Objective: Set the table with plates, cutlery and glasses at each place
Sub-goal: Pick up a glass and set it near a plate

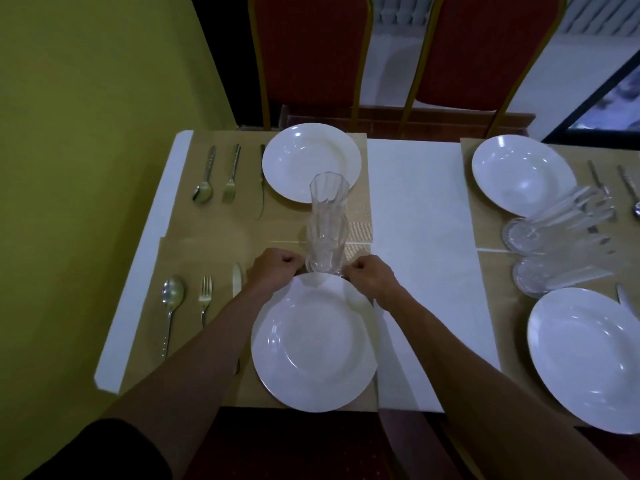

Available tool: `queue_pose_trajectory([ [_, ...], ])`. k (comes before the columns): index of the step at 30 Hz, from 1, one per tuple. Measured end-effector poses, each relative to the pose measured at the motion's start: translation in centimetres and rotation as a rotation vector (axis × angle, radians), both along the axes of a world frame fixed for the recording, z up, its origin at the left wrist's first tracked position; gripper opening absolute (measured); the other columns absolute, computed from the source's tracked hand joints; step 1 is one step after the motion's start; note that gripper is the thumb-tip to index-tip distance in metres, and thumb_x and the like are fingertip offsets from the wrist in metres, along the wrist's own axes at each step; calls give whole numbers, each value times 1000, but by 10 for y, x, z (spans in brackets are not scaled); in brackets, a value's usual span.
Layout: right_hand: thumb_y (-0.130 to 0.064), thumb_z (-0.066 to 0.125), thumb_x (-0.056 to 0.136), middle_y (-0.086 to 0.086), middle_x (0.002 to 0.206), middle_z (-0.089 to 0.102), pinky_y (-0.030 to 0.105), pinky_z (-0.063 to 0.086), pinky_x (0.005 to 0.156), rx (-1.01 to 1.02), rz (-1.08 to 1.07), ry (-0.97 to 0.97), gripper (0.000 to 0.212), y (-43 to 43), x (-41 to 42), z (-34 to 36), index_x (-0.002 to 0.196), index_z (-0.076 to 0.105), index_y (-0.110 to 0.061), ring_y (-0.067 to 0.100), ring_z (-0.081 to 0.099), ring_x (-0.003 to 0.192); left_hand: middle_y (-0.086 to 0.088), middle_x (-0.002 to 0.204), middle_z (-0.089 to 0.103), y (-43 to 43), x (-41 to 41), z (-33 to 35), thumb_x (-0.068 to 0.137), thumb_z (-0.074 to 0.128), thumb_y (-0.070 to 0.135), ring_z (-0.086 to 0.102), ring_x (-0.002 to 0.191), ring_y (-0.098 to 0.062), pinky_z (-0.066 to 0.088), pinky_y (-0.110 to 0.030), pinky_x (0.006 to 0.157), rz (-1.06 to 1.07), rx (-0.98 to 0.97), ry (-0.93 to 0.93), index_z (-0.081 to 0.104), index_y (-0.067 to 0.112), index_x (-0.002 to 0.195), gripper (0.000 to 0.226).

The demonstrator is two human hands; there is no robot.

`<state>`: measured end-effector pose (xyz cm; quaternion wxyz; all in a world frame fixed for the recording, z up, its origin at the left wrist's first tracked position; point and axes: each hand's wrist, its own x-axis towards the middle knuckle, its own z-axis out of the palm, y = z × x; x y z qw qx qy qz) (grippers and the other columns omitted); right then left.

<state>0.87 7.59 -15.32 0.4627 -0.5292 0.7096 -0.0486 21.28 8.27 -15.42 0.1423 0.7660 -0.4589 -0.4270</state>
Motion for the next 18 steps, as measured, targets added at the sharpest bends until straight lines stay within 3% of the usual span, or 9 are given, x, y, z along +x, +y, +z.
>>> queue_pose_trajectory([
  [3,-32,62,86,7,84,73,39,55,77,26,-34,-12,26,-4,1,-1,80,73,-9,25,68,85,15,91,75,0,0,1,87,68,35,67,89,-9,52,-27,80,21,4,43,80,30,88,13],
  [7,-27,65,85,5,70,68,32,47,63,18,-83,-16,26,-7,4,1,66,68,-9,22,62,69,13,86,75,-5,-3,0,84,74,32,67,86,-8,51,-27,77,59,8,55,80,28,80,8],
  [11,-22,65,83,5,61,57,26,37,56,2,-117,-10,28,-8,5,4,59,60,-9,18,49,58,17,76,73,-7,-5,-2,79,76,31,68,87,-8,53,-34,90,73,6,38,76,31,65,14],
  [18,-19,65,82,8,60,52,29,36,56,-17,-155,-8,25,-9,5,4,61,63,-6,18,43,57,14,85,76,-5,-6,0,80,75,29,69,90,-9,53,-33,92,79,3,34,80,28,78,6],
])
